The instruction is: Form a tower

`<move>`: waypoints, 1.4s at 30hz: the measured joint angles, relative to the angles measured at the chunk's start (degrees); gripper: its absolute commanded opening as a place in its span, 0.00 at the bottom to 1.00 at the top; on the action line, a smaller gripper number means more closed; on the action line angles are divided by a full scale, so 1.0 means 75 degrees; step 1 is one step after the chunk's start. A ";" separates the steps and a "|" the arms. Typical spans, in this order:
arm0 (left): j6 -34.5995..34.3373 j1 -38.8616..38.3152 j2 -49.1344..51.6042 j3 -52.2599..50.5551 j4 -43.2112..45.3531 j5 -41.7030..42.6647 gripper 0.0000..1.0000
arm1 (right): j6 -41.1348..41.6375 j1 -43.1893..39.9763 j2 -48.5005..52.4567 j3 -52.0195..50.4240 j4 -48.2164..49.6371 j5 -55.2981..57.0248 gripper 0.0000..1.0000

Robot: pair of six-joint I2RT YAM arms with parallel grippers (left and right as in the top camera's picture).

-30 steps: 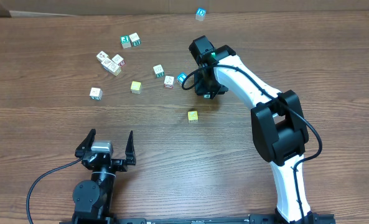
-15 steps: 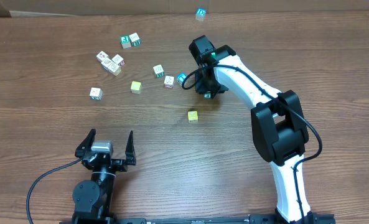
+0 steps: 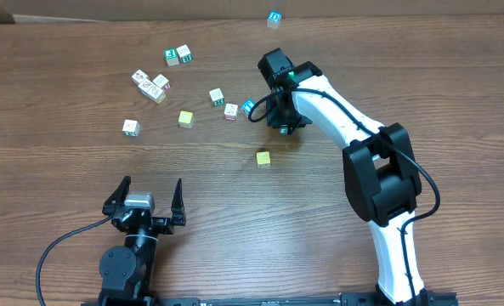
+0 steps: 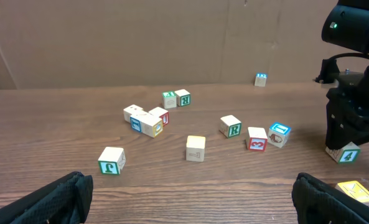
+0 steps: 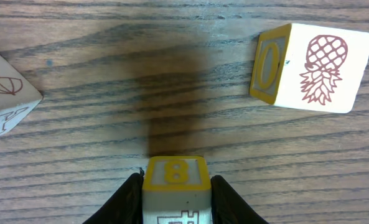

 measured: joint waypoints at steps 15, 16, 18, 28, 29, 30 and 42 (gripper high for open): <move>0.0000 0.0000 0.0000 0.0000 0.0000 0.0000 1.00 | 0.0015 0.0000 0.0000 0.0000 -0.0058 -0.0026 0.24; 0.0000 0.0000 0.0000 0.0000 0.0000 0.0000 0.99 | 0.0015 0.0000 0.0000 0.0000 -0.0064 -0.0026 0.24; 0.0000 0.0000 0.0000 0.0000 0.0000 0.0003 1.00 | 0.0017 0.0000 -0.0015 0.0012 -0.0169 -0.0032 0.24; 0.0000 0.0000 0.0000 0.0000 0.0000 0.0000 1.00 | 0.0020 0.0058 -0.1306 0.0146 -0.1268 -0.0137 0.24; 0.0000 0.0000 0.0000 0.0000 0.0000 0.0003 1.00 | 0.0017 0.0099 -0.1600 0.0187 -0.1361 -0.0187 0.24; 0.0000 0.0000 0.0000 0.0000 0.0000 0.0000 1.00 | 0.0017 0.0143 -0.1839 0.0224 -0.1428 -0.0230 0.24; 0.0000 0.0000 0.0000 0.0000 0.0000 0.0000 1.00 | 0.0466 0.0994 -0.2567 0.0382 -0.1955 -0.0493 0.24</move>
